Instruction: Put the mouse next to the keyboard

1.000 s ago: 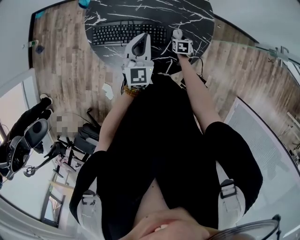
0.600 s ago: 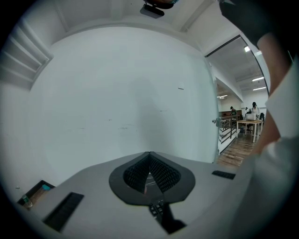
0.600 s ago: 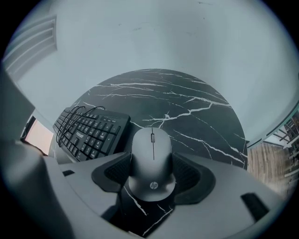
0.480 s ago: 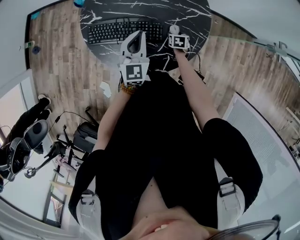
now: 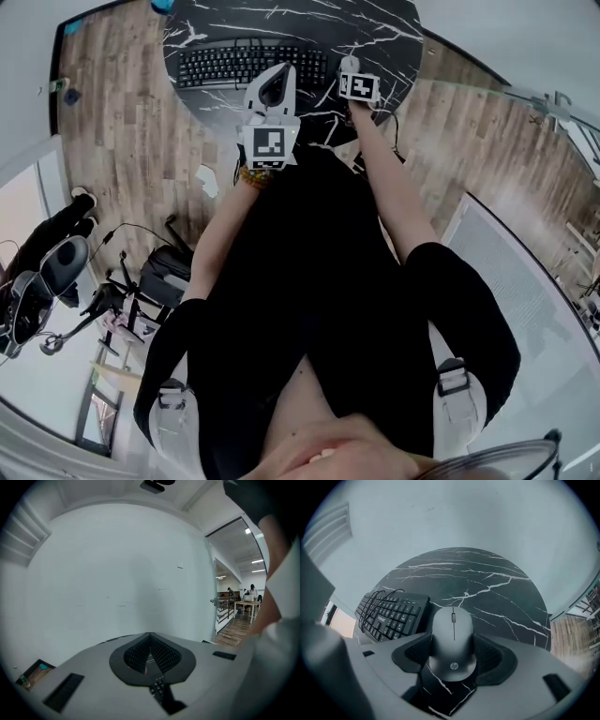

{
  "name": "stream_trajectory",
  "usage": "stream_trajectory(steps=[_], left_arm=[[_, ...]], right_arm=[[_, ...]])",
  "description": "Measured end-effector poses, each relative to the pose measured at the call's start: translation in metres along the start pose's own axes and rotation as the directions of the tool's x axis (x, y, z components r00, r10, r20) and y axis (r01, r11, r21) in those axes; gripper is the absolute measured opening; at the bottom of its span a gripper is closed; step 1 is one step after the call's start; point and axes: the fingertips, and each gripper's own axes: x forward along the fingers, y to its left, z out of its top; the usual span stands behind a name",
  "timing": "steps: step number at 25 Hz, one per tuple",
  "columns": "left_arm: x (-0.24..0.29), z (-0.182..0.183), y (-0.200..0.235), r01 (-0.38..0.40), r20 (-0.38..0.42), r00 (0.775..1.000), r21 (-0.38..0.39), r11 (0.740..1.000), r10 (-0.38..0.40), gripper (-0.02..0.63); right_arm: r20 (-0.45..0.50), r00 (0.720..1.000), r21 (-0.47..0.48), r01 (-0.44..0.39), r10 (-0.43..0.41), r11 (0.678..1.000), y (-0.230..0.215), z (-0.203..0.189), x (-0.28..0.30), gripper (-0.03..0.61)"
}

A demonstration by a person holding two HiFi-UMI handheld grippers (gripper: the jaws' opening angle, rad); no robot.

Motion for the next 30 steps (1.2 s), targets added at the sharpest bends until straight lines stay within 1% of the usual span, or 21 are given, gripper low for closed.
stream_trajectory(steps=[6,9,10,12,13,20,24,30], left_arm=[[-0.005,-0.009,-0.005,0.026,-0.026,0.999,0.001,1.0,-0.026,0.014],[-0.005,-0.01,-0.005,0.027,-0.028,0.999,0.0,1.0,-0.027,0.014],[-0.006,-0.01,-0.004,0.027,-0.03,0.999,0.001,1.0,-0.027,0.014],[-0.008,-0.011,-0.002,0.027,-0.034,0.999,0.002,1.0,-0.027,0.014],[-0.007,-0.01,-0.002,0.026,-0.034,0.999,0.002,1.0,-0.026,0.014],[-0.006,-0.008,-0.003,0.02,-0.028,0.999,0.001,1.0,-0.02,0.014],[-0.005,-0.006,-0.006,0.024,-0.028,0.999,0.003,1.0,-0.024,0.014],[-0.003,-0.004,-0.007,0.027,-0.021,0.999,0.004,1.0,-0.027,0.014]], right_arm=[[0.006,1.0,0.024,0.021,-0.021,1.0,-0.004,0.001,0.001,0.278],[-0.005,0.999,0.017,0.045,-0.045,0.999,-0.01,0.0,-0.001,0.278],[-0.011,0.999,0.024,0.037,-0.037,0.999,-0.007,-0.002,-0.001,0.278],[-0.004,1.0,0.06,-0.021,0.021,0.998,0.004,-0.005,0.003,0.278],[0.0,1.0,0.072,-0.031,0.031,0.997,0.005,-0.004,0.004,0.278],[0.005,0.999,0.071,-0.047,0.047,0.996,0.003,-0.002,0.0,0.279],[-0.008,0.998,0.067,-0.058,0.059,0.996,0.002,-0.005,-0.002,0.281],[0.032,0.998,0.066,-0.053,0.051,0.996,-0.003,0.003,-0.009,0.282]])
